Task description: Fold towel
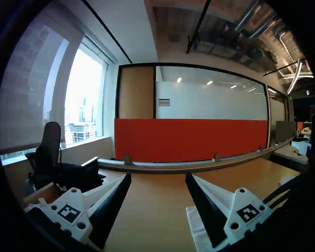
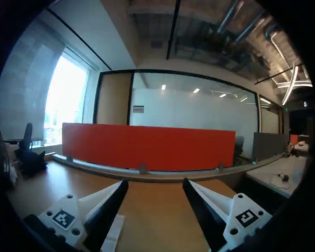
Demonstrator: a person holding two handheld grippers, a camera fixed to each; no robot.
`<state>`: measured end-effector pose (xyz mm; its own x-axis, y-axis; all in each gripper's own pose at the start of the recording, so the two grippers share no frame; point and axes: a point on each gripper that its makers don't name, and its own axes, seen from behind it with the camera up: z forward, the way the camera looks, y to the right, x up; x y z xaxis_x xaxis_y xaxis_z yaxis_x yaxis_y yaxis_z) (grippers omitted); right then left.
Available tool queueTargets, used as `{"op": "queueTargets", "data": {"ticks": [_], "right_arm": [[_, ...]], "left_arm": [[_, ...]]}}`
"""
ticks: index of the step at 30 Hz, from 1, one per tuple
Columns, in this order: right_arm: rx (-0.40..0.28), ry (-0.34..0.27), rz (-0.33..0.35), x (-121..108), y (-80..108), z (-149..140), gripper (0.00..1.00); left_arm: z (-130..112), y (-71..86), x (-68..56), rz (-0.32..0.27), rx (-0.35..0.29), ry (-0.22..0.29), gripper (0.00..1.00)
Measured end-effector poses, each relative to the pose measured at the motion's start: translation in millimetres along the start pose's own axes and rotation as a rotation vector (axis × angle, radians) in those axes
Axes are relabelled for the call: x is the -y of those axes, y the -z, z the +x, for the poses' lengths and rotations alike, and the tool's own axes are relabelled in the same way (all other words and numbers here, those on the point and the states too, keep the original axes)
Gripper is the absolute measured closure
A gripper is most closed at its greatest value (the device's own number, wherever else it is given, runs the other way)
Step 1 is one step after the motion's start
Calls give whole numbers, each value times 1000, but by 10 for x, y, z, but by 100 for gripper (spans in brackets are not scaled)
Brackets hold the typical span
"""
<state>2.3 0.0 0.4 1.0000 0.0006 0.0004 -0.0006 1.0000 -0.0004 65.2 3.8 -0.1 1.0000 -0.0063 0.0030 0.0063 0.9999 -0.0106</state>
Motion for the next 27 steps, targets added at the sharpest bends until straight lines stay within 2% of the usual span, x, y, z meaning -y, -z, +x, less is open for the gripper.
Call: {"op": "queueTargets", "data": {"ticks": [6,15,20,27], "right_arm": [[6,-7,-1,16,-18,242,0],[32,4,3,31,-72,328,0],[65,22,55,115,-92,343,0],[120,62,173,361,-41,294,0]], "left_arm": [[288,-17,-5,1,10,-7,4],[408,-77,-35,-18,35,-13,4],[430,-92,-121,-66,64,-26,4],[386,-33,-311,-165,123,-72,4]]}}
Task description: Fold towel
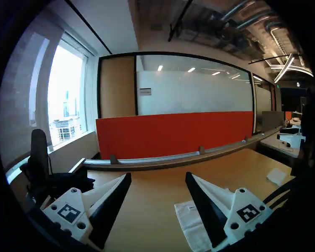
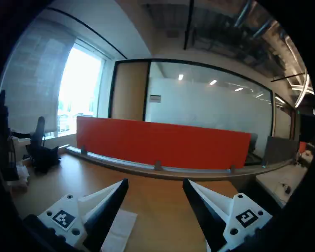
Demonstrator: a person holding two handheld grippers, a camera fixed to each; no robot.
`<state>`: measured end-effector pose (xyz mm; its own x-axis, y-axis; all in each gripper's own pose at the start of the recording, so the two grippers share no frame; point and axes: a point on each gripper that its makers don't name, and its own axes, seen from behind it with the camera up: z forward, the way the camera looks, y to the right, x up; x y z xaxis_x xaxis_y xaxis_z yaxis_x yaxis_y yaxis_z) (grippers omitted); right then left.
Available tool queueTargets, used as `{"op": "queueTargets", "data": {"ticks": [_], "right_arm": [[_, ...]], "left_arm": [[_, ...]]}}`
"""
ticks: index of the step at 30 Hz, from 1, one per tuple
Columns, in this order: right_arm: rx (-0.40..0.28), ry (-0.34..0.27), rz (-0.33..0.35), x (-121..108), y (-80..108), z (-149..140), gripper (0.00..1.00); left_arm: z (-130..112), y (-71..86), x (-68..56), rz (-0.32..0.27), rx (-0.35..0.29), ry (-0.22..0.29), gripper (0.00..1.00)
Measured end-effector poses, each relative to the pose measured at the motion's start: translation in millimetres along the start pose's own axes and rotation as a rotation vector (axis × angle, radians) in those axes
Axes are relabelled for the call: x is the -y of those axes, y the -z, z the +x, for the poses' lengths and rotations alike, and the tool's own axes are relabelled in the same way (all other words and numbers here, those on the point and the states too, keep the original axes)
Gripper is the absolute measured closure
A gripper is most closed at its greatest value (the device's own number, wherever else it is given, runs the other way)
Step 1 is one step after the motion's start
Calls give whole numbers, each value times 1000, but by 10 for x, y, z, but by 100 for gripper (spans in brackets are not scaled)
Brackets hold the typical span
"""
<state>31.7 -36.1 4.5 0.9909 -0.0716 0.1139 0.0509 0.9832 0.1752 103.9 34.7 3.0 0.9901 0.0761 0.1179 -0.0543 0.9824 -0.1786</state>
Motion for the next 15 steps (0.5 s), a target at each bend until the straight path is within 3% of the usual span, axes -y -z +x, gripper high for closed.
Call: {"op": "queueTargets", "data": {"ticks": [8,15], "right_arm": [[87,91,155,326,106,-124,0],[141,118,211,410,134,-210,0]], "left_arm": [[-90,18,-275,-132,70,-59,4],[-210,21,-398,-191,115,-78,4]]}}
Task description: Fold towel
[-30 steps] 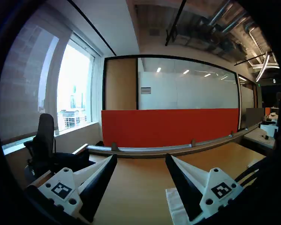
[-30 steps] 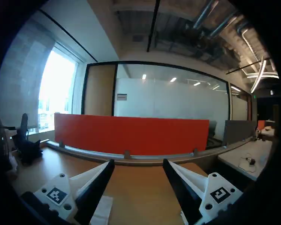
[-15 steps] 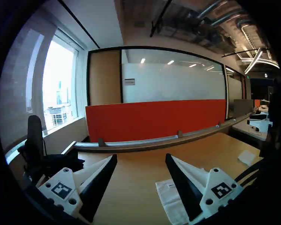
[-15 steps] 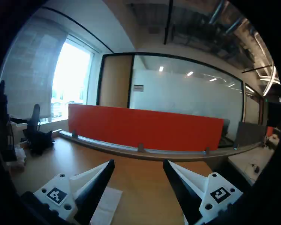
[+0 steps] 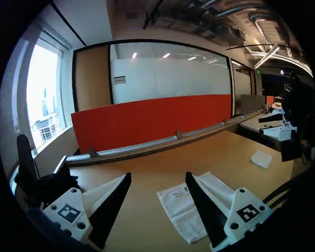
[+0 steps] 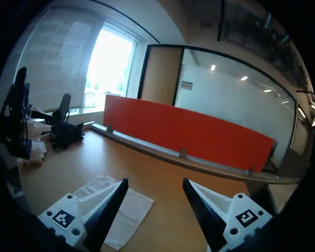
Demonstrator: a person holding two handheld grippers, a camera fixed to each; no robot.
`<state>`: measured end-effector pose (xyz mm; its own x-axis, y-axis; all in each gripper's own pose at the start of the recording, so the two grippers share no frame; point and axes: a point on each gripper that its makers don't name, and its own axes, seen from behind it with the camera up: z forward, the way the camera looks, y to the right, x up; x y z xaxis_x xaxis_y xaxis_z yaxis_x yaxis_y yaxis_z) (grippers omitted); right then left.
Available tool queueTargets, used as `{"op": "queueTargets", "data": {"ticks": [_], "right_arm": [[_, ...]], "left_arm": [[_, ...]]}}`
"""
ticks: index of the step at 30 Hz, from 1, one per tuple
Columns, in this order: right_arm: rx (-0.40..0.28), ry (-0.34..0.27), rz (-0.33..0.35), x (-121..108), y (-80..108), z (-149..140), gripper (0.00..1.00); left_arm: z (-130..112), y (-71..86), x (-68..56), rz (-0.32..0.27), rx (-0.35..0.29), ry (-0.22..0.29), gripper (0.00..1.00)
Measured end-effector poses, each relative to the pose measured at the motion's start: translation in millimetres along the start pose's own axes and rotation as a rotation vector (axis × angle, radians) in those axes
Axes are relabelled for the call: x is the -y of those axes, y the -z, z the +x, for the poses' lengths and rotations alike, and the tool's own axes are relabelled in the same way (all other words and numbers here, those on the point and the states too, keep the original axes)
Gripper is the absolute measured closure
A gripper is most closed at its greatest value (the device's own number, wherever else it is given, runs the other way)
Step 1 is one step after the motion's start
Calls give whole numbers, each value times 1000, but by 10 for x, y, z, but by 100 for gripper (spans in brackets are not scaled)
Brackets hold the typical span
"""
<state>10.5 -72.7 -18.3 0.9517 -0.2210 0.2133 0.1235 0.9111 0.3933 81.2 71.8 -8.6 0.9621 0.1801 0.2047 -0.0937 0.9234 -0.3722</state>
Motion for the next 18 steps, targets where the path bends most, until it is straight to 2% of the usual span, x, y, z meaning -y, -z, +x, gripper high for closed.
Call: {"op": "queueTargets", "data": {"ticks": [11,18], "right_arm": [[113,36,124,225,-37,-310,0],[160,54,165,374,-94,-569,0]], "left_arm": [[-326,-52,-278,-104,91,-82,4],[-549,-104,-378,-129,117,-85,4]]}}
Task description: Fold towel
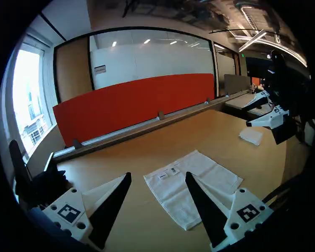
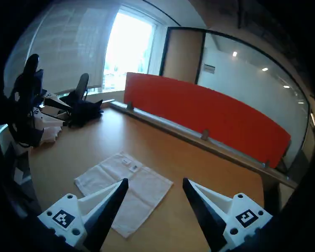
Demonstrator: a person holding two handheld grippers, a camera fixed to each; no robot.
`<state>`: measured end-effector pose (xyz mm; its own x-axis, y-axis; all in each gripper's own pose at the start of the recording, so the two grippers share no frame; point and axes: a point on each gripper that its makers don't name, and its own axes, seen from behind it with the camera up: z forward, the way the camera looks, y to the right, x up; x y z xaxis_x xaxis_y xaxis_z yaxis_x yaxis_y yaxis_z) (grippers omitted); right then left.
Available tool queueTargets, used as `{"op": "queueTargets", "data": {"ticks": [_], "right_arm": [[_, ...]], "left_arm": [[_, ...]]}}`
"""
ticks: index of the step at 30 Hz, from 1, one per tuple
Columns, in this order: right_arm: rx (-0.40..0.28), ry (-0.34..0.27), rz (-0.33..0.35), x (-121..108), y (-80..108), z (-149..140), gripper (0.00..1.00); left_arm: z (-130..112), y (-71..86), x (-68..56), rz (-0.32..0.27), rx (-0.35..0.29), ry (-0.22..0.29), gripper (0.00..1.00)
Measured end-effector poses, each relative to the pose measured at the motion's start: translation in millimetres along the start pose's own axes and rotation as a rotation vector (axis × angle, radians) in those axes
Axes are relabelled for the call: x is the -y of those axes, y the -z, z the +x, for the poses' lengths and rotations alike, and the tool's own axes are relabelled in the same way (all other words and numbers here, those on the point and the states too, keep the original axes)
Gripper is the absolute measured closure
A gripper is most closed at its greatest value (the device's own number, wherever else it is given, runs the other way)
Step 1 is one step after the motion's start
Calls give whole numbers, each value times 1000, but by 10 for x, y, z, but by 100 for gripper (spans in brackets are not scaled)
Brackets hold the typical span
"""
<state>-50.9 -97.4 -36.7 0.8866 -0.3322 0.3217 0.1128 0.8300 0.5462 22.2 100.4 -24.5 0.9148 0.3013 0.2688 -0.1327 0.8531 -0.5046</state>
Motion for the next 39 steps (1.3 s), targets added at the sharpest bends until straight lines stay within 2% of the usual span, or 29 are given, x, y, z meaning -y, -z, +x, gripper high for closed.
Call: {"op": "queueTargets", "data": {"ticks": [9,25,39], "right_arm": [[47,0,56,225,-158,-365,0],[166,-35,93,485,-423,-1117,0],[286,-31,145,742,-564,-1739,0]], "left_arm": [[-394,-111,-159,-31,53,3,4],[-1192,-319,-416,-104,191,7,4],[-1682,-486,-580,-160,290,-9,4]]}}
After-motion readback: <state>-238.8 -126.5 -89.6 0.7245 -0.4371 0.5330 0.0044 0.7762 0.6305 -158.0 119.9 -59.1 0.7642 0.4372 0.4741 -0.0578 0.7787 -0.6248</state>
